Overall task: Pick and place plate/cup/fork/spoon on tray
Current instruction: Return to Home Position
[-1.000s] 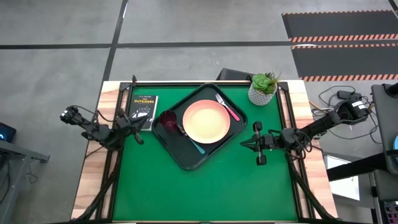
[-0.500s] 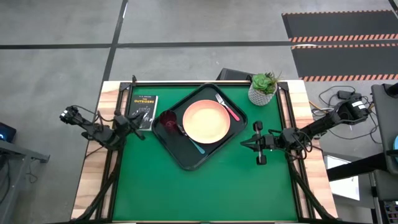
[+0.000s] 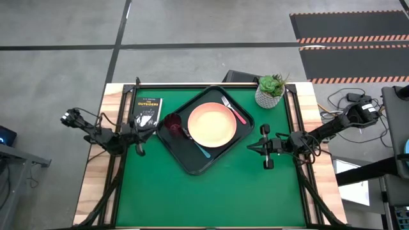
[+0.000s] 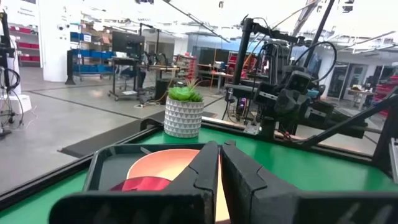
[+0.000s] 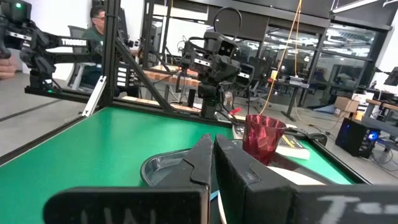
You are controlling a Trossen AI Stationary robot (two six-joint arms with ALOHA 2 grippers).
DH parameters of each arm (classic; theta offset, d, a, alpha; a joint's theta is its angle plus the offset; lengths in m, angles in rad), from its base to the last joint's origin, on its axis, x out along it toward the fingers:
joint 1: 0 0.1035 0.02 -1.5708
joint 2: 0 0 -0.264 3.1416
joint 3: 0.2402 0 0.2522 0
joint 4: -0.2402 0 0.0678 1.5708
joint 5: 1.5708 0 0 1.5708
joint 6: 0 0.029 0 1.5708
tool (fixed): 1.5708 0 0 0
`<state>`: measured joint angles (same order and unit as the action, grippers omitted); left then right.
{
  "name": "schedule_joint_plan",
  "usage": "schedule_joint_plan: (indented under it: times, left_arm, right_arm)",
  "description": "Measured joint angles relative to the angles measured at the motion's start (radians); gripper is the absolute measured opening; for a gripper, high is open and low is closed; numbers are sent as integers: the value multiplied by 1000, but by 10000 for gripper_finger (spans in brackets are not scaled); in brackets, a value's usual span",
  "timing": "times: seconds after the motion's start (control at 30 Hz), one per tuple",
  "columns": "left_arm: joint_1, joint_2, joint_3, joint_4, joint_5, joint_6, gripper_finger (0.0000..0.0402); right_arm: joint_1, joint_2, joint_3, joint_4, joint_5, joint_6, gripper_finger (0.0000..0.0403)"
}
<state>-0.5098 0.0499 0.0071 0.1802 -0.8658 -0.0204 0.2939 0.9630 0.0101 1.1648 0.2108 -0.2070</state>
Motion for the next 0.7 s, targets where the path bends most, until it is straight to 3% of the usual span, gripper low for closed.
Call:
schedule_joint_plan:
  times: [0.33,0.53,0.7]
  left_arm:
    - [2,82,3,138,7,155,0]
    - [2,114,4,142,100,257,0]
    - [3,99,5,83,102,263,0]
  right_arm:
    - [0,0,0,0,0,0,9]
    - [0,0,0,31,18,-18,9]
    - [0,-8,0,50,53,-49,9]
